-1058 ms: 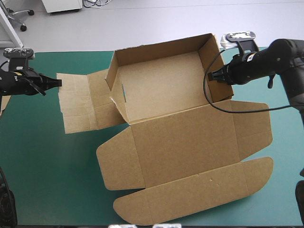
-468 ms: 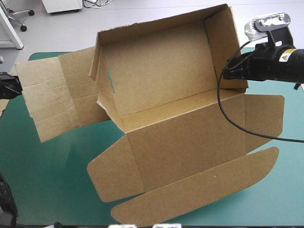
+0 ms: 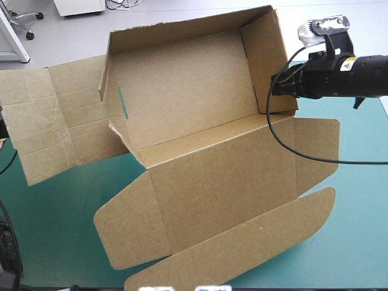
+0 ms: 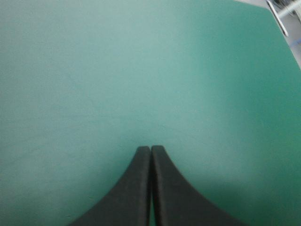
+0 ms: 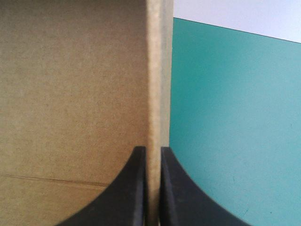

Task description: Fold the box

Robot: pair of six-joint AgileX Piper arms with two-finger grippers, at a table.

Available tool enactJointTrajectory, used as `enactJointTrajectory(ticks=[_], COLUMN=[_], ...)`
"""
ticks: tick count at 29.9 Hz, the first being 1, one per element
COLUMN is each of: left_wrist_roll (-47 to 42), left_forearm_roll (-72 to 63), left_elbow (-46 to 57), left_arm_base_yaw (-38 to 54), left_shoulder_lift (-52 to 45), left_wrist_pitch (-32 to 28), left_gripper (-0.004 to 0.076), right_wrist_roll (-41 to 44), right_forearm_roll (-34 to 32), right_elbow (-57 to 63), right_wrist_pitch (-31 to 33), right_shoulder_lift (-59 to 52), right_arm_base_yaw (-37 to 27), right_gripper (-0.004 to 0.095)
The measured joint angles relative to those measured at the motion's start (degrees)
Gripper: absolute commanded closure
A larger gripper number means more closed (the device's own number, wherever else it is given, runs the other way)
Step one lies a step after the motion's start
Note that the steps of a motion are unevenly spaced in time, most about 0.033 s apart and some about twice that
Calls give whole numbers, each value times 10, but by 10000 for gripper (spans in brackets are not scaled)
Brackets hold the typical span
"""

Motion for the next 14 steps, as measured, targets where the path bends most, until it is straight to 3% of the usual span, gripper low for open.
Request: enactJointTrajectory(ticks=[6, 14], left_wrist_roll=[48, 55], left_forearm_roll=[-52, -81], left_elbow=[21, 21], left_arm_base_yaw=[-37, -37], left_shoulder_lift=[-1, -5], left_wrist_pitch=[46, 45], left_gripper=[732, 731], right_wrist_roll=[-1, 1], right_forearm_roll=[-4, -15], right_elbow=[0, 0], right_wrist_pitch=[-13, -32], right_shoulder_lift=[47, 103], right_arm_base_yaw=[0, 0], right_gripper=[941, 940])
